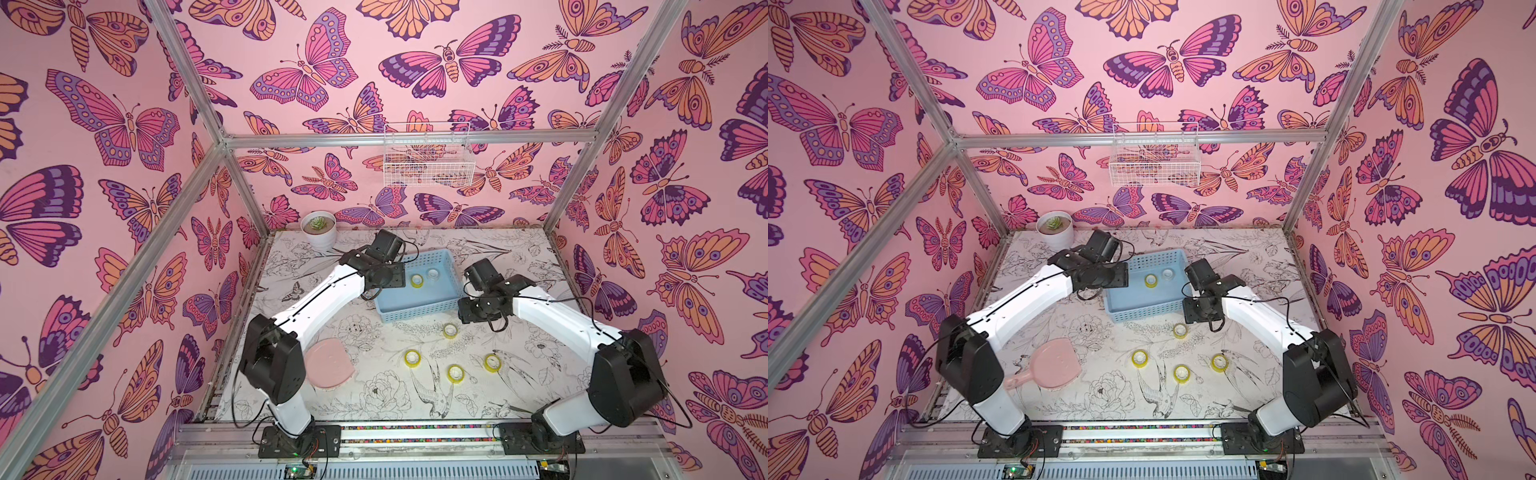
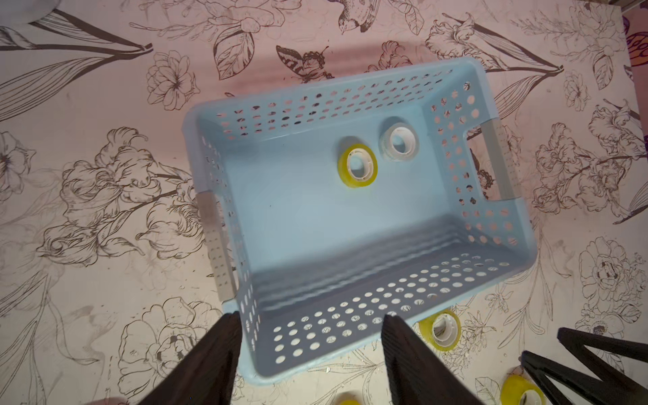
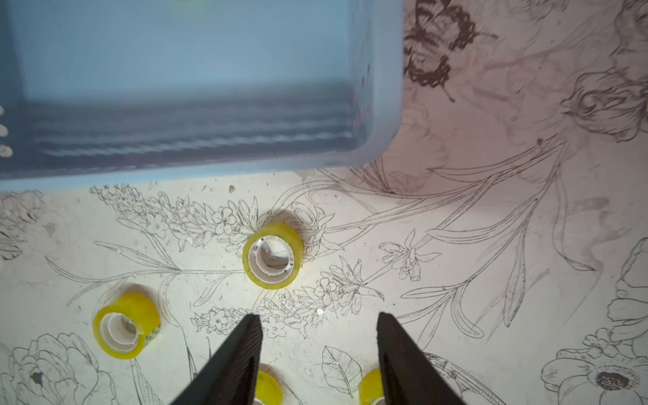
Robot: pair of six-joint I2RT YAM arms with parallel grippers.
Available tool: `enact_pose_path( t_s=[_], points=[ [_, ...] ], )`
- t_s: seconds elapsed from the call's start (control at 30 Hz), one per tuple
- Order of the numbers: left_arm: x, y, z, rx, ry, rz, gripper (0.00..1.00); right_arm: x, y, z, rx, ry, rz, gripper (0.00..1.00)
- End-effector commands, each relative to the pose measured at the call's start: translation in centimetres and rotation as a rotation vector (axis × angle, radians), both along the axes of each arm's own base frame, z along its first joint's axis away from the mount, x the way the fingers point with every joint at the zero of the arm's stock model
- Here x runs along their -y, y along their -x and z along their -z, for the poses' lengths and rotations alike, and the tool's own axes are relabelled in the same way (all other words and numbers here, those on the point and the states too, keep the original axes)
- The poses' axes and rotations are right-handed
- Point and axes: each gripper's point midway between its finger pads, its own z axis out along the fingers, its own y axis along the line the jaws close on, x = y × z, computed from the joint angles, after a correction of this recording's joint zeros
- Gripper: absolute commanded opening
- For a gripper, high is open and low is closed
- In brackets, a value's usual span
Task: Put the transparent tape into the storage box
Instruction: Pick up the tape from the center of the board.
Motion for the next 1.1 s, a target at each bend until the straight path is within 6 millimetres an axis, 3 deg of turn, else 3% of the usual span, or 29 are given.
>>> enact_pose_path(
  t_s=[0.0, 0.27, 0.57, 1.07],
  points=[
    [-1.5, 1.2, -1.1, 0.050, 0.016, -0.048, 0.71, -0.6, 0.3, 1.4, 0.000, -0.008, 0.011, 0.57],
    [-3.2, 3.8, 0.4, 0.022, 0.018, -0.080, 0.71, -1.1, -0.6, 5.3, 0.026, -0.009, 0.036, 0.55],
    [-3.2, 4.0, 0.1, 0.030, 0.018, -0.074, 0.71, -2.7, -0.7, 6.6, 0.029, 0.010, 0.006, 0.53],
    [-3.6, 3.9, -0.1, 0.041, 0.006, -0.078, 0.70, -1.9, 0.6, 8.5, -0.005, 0.043, 0.021, 0.38]
  ],
)
